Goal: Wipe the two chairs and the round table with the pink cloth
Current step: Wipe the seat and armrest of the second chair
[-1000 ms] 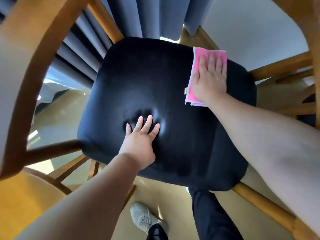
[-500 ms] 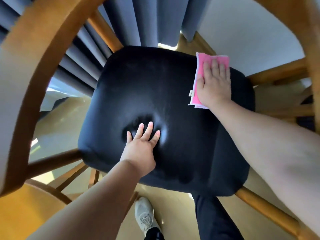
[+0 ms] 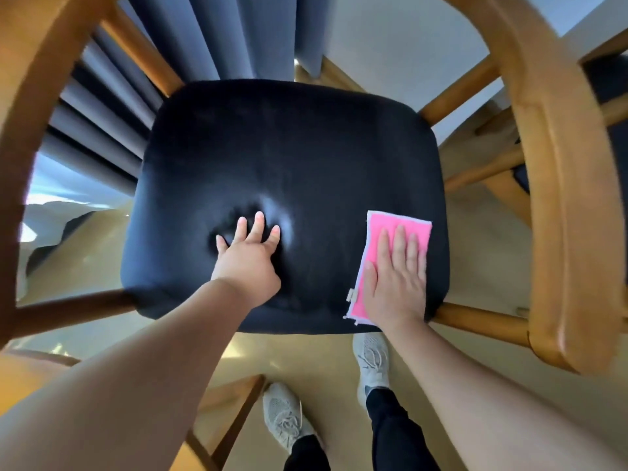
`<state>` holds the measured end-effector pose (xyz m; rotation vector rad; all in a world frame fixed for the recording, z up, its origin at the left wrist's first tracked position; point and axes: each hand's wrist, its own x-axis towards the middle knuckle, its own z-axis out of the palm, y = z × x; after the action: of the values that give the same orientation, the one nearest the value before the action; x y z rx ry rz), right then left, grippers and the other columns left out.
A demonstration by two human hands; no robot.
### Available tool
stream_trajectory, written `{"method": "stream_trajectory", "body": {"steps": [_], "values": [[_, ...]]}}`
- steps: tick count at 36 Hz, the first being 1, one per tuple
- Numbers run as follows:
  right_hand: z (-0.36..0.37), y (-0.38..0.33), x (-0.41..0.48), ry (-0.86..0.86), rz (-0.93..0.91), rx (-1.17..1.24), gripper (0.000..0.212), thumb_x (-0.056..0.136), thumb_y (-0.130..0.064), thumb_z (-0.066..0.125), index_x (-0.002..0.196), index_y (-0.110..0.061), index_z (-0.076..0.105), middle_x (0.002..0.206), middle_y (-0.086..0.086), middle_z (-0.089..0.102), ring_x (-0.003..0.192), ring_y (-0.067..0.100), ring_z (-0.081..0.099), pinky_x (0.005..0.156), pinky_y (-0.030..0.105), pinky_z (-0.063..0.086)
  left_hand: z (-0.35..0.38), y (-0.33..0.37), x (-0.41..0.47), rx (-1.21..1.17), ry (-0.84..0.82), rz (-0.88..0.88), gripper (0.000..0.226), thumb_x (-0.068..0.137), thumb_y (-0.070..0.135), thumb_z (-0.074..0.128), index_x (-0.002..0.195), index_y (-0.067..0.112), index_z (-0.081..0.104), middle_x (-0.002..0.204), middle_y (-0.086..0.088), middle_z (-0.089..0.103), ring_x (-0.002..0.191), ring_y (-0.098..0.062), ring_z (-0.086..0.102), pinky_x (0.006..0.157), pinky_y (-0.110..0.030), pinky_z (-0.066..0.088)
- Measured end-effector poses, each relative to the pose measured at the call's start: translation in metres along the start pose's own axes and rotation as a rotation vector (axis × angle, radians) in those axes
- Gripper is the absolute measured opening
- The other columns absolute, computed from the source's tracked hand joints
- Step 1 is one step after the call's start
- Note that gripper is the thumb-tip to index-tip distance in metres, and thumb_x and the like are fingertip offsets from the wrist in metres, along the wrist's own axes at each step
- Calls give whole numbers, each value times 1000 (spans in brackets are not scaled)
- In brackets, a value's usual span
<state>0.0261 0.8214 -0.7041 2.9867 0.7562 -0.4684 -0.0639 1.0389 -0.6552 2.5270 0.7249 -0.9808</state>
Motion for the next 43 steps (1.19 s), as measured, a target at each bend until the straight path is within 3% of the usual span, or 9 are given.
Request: {"method": "stream_trajectory", "body": {"steps": [5, 10, 15, 18, 25, 32, 39, 43], "values": [[3, 2, 0, 8, -4, -8, 62, 98, -40, 21, 152, -8, 23, 159, 17, 24, 147, 39, 19, 119, 49, 7, -3, 25, -3, 71, 104, 8, 81, 80, 15, 42, 151, 22, 5, 157, -5, -14, 143, -33, -15, 114, -59, 4], [2, 4, 13, 19, -22, -29, 64, 97, -40, 19, 153, -9, 25, 160, 17, 22, 148, 38, 16, 120, 50, 7, 5, 37, 5, 62, -4, 51, 91, 78, 11, 43, 150, 34, -7, 156, 2, -23, 141, -37, -20, 111, -65, 3], [-17, -7, 67, -13, 44, -33, 64, 98, -42, 9, 156, -17, 2, 164, 10, -2, 150, 31, -7, 121, 47, -7, -1, 33, 9, 55, -72, 49, 92, 76, 11, 43, 150, 35, -6, 156, 5, -23, 142, -35, -19, 112, -63, 4], [-32, -12, 113, 6, 65, -40, 61, 101, -41, 9, 156, -17, -3, 164, 10, -6, 150, 31, -9, 121, 48, -6, -3, 35, 9, 71, -99, 49, 91, 77, 13, 43, 150, 33, -7, 156, 3, -24, 142, -37, -20, 112, -64, 4], [-62, -27, 214, 46, 42, -56, 61, 102, -42, 9, 157, -15, 5, 164, 14, 4, 150, 35, 0, 121, 50, -2, -2, 37, 9, 76, -124, 45, 92, 77, 14, 44, 150, 32, -8, 156, 2, -25, 141, -37, -21, 111, -64, 5], [-78, -33, 254, 86, -31, -44, 59, 97, -41, 19, 147, -13, 34, 147, 18, 40, 137, 39, 32, 117, 51, 17, -6, 34, 10, 69, -142, 44, 91, 77, 14, 43, 150, 32, -7, 156, 2, -24, 141, -37, -21, 111, -65, 4], [-76, -21, 250, 93, -72, -14, 60, 98, -43, 15, 150, -16, 28, 150, 17, 37, 140, 38, 29, 119, 50, 16, -4, 38, 8, 74, -160, 41, 93, 78, 14, 47, 150, 33, -8, 155, 3, -26, 141, -36, -22, 112, -64, 4], [-71, -9, 231, 92, -64, 1, 59, 102, -42, 14, 156, -17, 15, 160, 14, 21, 148, 35, 14, 122, 47, 8, -5, 35, 9, 67, -144, 44, 91, 78, 13, 46, 150, 34, -6, 156, 4, -25, 142, -36, -21, 112, -63, 4]]}}
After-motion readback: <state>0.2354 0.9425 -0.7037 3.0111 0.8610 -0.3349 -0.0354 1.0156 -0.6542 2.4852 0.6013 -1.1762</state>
